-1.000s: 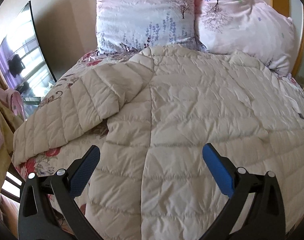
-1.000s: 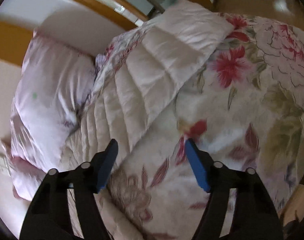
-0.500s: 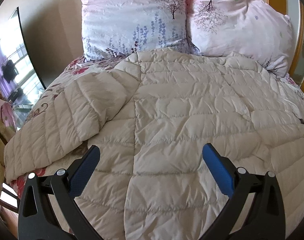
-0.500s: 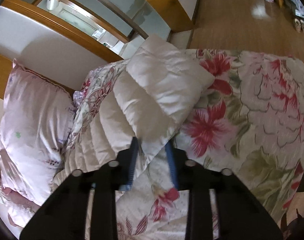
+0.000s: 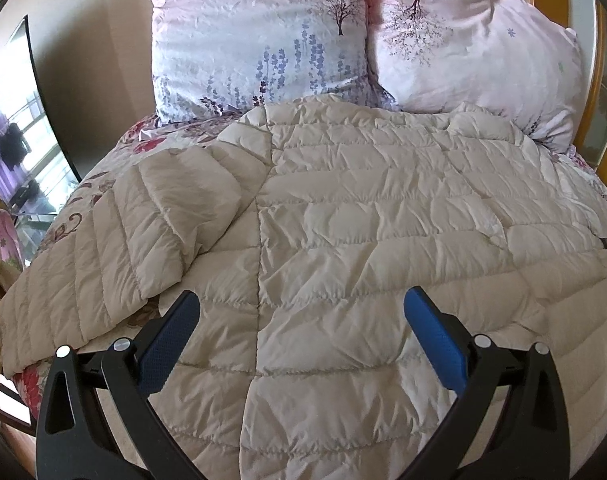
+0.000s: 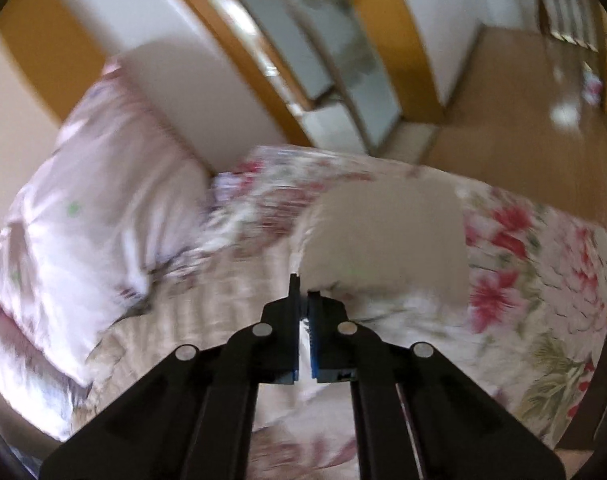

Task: Fold large clothes

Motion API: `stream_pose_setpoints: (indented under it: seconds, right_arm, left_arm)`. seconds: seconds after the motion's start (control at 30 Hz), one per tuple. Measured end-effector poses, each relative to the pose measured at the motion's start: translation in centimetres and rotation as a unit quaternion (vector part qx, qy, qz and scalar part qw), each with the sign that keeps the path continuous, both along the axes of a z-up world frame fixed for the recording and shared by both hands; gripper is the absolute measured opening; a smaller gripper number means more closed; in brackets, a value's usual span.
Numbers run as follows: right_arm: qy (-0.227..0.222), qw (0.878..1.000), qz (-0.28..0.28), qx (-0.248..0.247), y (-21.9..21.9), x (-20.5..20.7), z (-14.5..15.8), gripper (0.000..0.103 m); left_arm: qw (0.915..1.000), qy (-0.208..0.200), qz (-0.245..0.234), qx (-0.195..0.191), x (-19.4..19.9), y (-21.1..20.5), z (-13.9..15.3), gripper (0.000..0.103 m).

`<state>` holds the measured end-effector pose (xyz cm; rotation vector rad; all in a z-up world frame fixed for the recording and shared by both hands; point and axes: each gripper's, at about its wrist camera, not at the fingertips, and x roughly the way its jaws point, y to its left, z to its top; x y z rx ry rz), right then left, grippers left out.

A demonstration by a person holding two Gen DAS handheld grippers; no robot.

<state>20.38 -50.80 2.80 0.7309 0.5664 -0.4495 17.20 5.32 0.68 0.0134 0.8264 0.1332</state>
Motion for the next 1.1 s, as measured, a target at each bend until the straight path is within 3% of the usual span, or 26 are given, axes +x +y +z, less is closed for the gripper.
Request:
stream_pose_setpoints:
  seconds: [0.13,0.23,0.3,0.43,0.57,0.63,0.73,0.77,0.8,0.87,0.9,1.0,1.07,1.1]
  right_arm:
    - [-0.034,0.995,0.093,-0.035,6.0,2.1,3.5,0.005]
    - [-0.054,0.980,0.182,-0.059,12.1,3.3,5.5,0.005]
    - [-0.060,0.960,0.260,-0.081,17.6,4.2,6.2,0.005]
    - [-0.037,0.908,0.400,-0.121,28.6,5.4,5.0,0.005]
    - [0.015,0.867,0.480,-0.134,35.6,6.3,1.6,0.005]
    - [0.038,0.856,0.497,-0.136,37.5,6.4,0.0,0.005]
    - [0.061,0.846,0.513,-0.134,38.7,5.6,-1.8,0.014]
    - [0.064,0.843,0.517,-0.137,38.9,5.4,-1.9,0.022]
    - [0.066,0.838,0.524,-0.141,39.1,5.0,-2.0,0.041]
    - [0.060,0.830,0.533,-0.154,39.5,4.4,-1.8,0.062]
    - [0.057,0.828,0.535,-0.160,39.5,3.9,-1.6,0.066]
    - [0.057,0.840,0.524,-0.126,37.4,2.9,-1.3,0.071]
    - [0.063,0.861,0.502,-0.054,34.5,2.9,-1.8,0.072]
    - [0.067,0.870,0.488,-0.018,33.1,3.2,-2.1,0.072]
  left_arm:
    - [0.9996,0.002,-0.016,-0.023,0.3,0.5,-0.1,0.102]
    - [0.9955,0.004,-0.039,-0.086,0.5,1.6,0.0,0.102]
    - [0.9891,-0.004,-0.050,-0.138,0.6,2.8,0.3,0.102]
    - [0.9727,-0.043,-0.068,-0.218,0.4,4.5,1.3,0.102]
    - [0.9576,-0.064,-0.077,-0.270,0.9,5.9,2.2,0.102]
    - [0.9520,-0.061,-0.077,-0.290,1.5,6.2,2.3,0.102]
    - [0.9368,-0.032,-0.081,-0.339,3.1,6.5,1.7,0.102]
    - [0.9306,-0.020,-0.084,-0.356,3.6,6.6,1.4,0.102]
    - [0.9215,-0.004,-0.086,-0.379,4.4,6.5,1.0,0.102]
    - [0.9111,0.016,-0.084,-0.403,5.5,6.2,0.1,0.102]
    - [0.9090,0.022,-0.082,-0.408,5.9,6.1,-0.2,0.101]
    - [0.9036,0.045,-0.075,-0.420,7.3,5.3,-1.3,0.093]
    - [0.8992,0.068,-0.063,-0.428,8.3,4.6,-2.3,0.086]
    - [0.8927,0.078,-0.060,-0.440,8.9,4.4,-2.9,0.081]
